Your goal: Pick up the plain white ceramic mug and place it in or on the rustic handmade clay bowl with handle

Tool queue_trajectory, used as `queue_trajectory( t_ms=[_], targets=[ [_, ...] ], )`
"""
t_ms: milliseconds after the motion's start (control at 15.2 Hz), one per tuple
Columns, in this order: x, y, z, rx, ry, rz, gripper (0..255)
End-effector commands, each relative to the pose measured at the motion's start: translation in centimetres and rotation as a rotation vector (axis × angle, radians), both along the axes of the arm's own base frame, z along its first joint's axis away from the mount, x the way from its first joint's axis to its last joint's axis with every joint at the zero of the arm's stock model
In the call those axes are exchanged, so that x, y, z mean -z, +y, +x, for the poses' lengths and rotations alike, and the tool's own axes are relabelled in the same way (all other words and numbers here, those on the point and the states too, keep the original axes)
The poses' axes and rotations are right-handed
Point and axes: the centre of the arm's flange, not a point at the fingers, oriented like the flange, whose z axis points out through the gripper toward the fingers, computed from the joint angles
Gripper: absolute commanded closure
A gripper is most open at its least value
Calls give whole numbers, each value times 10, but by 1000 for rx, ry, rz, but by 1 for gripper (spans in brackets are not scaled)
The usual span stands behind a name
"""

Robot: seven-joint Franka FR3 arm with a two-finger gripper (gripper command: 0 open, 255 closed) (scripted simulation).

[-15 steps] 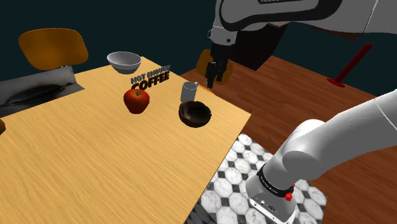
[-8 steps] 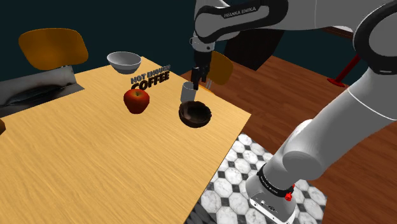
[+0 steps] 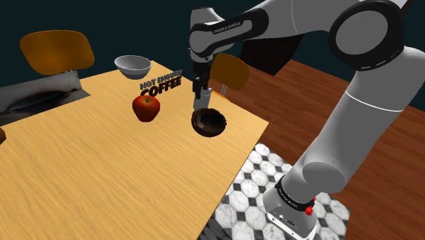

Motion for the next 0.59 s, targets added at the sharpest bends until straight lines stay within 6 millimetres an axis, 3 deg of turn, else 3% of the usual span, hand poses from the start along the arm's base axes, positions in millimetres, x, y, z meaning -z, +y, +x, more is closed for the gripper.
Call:
queue_trajectory(
  t_ms=[0, 330, 528],
  targets=[
    [11, 0, 4, -5, -1, -2, 0],
    [40, -3, 0, -5, -1, -2, 0],
    [40, -3, 0, -5, -1, -2, 0]
  ],
)
